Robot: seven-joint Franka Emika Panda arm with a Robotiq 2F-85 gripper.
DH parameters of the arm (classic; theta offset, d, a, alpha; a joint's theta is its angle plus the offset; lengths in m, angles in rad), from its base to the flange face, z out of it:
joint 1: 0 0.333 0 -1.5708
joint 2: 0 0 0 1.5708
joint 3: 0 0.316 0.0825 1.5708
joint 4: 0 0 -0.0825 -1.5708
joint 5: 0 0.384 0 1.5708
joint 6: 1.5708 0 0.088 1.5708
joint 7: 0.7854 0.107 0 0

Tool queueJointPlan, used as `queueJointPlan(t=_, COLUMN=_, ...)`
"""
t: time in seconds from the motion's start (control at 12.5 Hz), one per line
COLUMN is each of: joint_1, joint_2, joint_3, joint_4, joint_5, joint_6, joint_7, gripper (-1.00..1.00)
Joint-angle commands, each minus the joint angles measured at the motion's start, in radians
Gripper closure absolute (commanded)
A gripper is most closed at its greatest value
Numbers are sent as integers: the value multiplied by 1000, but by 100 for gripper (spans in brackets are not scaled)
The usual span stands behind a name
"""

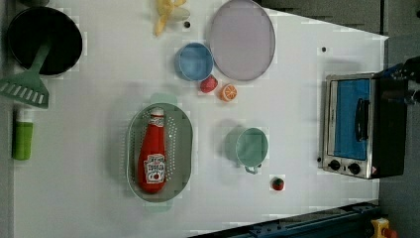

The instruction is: Pick ketchup from strainer and place it on the table

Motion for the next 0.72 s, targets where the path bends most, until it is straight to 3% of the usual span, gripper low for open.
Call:
queueJointPlan(t=0.08, joint_1=9, joint_2=-380, joint_3=-44, joint_4=-188, joint_5=5, joint_6=-218, joint_7=77, gripper=-58)
queueJointPlan(t=0.24, joint_1=21, joint_2=-363, joint_3=-18, joint_4=-188, joint_5=5, joint_6=-216, joint_7=77, gripper=-100)
queueJointPlan(t=0.72, joint_1=68, joint_2=-251, joint_3=200, joint_4=-188, joint_5=8, joint_6=-93, joint_7=80, gripper=-100)
